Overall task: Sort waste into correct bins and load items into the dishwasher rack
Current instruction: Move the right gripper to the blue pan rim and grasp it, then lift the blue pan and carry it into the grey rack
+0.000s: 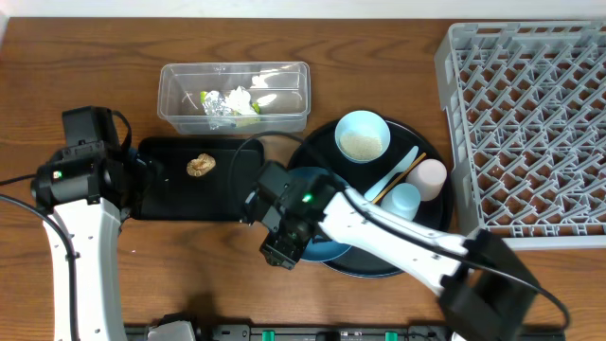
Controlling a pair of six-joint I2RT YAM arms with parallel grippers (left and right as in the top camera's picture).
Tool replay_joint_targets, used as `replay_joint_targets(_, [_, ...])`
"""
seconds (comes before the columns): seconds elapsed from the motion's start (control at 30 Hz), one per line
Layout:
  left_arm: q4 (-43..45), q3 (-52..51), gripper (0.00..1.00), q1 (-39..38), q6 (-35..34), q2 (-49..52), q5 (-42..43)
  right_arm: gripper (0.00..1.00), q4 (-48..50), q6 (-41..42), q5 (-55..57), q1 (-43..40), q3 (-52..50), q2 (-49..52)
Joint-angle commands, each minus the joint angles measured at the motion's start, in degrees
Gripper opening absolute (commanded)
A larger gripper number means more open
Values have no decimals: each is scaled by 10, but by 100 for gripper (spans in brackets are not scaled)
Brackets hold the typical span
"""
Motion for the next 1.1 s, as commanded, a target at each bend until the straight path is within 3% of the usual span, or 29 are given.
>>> replay_joint_targets(0.0, [-1,-7,98,3,-5,3,-13,59,1,10,23,4,-5,18])
replay_joint_targets(0.63, [-1,-7,98,3,-5,3,-14,15,5,20,25,2,11,23])
replay_joint_targets(0.77, [-2,-7,98,3,-5,3,-13,2,-15,23,25,0,25,23])
replay_joint_targets(1.07, [-2,-7,98,3,-5,3,-13,1,-84,22,9,-2,108,23])
